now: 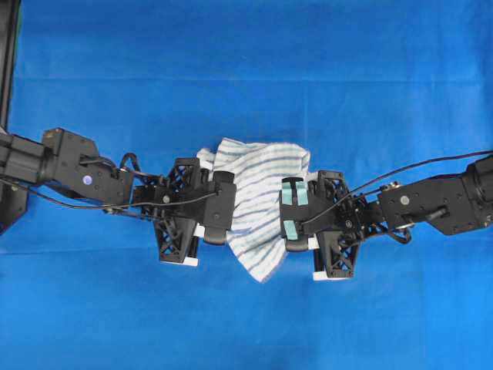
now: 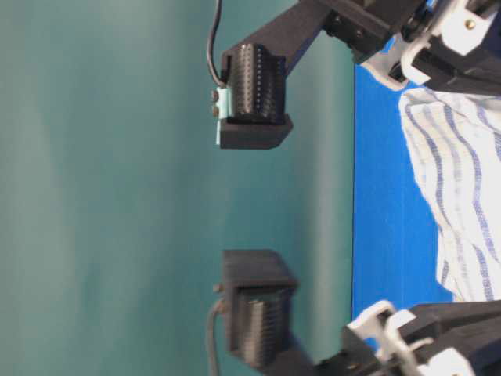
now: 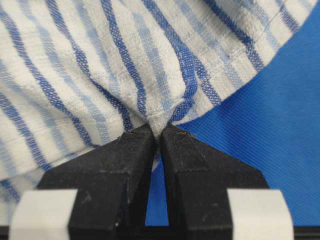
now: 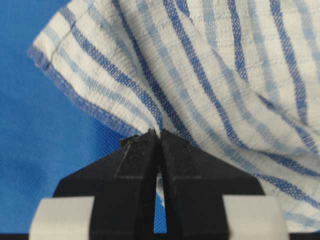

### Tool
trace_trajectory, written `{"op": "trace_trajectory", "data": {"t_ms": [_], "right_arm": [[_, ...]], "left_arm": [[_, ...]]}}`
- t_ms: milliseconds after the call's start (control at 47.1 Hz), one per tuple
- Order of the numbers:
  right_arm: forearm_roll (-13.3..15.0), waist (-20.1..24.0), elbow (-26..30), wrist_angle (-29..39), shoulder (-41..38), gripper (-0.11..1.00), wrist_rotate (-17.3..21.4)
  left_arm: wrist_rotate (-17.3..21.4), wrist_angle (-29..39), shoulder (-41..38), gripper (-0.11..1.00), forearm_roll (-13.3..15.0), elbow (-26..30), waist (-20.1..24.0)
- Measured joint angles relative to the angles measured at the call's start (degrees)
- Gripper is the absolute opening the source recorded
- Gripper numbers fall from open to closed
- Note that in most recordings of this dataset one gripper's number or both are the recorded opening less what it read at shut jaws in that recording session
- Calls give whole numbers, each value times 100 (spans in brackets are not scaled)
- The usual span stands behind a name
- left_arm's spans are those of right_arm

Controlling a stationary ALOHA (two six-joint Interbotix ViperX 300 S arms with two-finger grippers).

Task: Lift the towel with both arms.

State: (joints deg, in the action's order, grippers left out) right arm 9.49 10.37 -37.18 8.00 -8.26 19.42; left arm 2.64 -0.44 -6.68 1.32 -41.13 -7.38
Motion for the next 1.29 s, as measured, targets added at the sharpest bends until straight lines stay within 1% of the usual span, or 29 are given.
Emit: {"op": "trace_trajectory", "data": {"t_ms": [212,403,658,764,870,976,1061,1167,1295], "right_arm": [[-9,-26,246,527,729,2,0],[-9,-35,606,1362,1441,2,0],[35,-97,1354,2408,2030,2,9],[149,-141,1775,2821,2206,2,-18],[352,-211,2180,3155,2303,2,-26],[562,-325,2540,3401,2338,2,-44],[677,-439,2786,3507,2338,2,-53],[738,-554,3085,3621,2347,2,-97],[747,-563,3296,3709,2338,2,-141]], "left_arm": [[-9,580,888,3,0,9,70],[-9,1222,1793,3,-9,88,211],[-9,2215,2936,3,0,562,308],[-9,2549,3296,3,0,800,325],[0,2821,3560,3,0,1020,387],[-9,3076,3735,3,0,1213,510],[0,3252,3876,3,-9,1424,624],[9,3437,3999,3,-9,1661,703],[9,3560,4104,3,-9,1819,729]]}}
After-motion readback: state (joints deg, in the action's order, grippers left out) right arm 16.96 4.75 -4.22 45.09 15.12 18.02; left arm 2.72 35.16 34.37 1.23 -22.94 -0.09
